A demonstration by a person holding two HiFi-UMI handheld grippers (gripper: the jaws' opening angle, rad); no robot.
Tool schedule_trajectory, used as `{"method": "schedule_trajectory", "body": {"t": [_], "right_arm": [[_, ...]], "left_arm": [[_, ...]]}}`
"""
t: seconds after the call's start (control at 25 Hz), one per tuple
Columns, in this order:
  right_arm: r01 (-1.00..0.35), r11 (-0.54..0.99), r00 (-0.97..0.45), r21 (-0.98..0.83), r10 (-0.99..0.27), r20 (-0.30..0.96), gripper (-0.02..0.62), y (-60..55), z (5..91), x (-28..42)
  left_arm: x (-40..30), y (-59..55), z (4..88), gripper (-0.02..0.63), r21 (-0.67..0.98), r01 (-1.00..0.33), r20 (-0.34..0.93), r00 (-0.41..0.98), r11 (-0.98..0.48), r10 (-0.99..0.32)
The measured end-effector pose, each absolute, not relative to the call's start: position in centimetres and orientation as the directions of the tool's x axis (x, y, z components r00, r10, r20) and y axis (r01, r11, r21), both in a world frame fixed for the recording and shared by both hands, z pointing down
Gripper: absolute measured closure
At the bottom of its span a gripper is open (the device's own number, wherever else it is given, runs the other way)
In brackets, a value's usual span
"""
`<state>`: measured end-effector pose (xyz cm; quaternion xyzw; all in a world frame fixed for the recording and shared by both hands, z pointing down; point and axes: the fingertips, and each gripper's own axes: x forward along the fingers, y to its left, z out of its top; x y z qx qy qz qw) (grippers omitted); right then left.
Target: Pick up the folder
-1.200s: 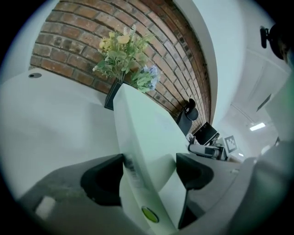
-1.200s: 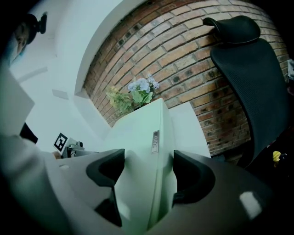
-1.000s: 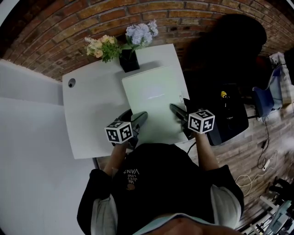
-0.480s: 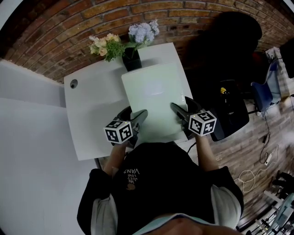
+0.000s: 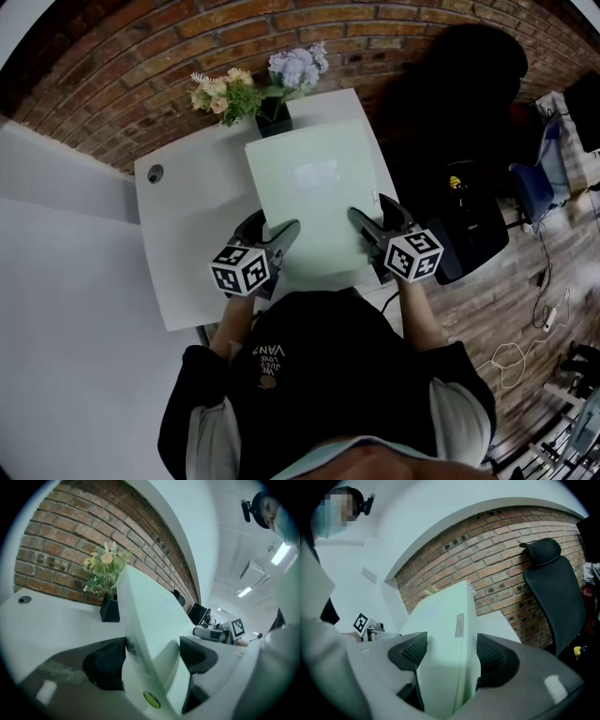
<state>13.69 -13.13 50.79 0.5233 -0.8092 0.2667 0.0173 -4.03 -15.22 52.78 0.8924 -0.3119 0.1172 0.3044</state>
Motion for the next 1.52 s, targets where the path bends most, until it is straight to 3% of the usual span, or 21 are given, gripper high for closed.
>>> {"method": "schedule_trajectory", "body": {"t": [0.68, 1.52], "right_arm": [[-0.883, 0.287, -0.396, -0.370, -0.881, 0.261, 0.272, -10.7, 48.6, 10.2], [-0.921, 0.278, -0.335, -0.273, -0.923, 0.190, 0.272, -9.3, 45.1, 5.5]], "left_arm": [[-7.0, -14.6, 49.3, 0.241, 0.289, -0.583, 0.355, 0.802, -0.760, -0.480], [-11.2, -14.2, 45.5, 0.247, 0.139, -0.542, 0.268, 0.826, -0.829, -0.495]]}}
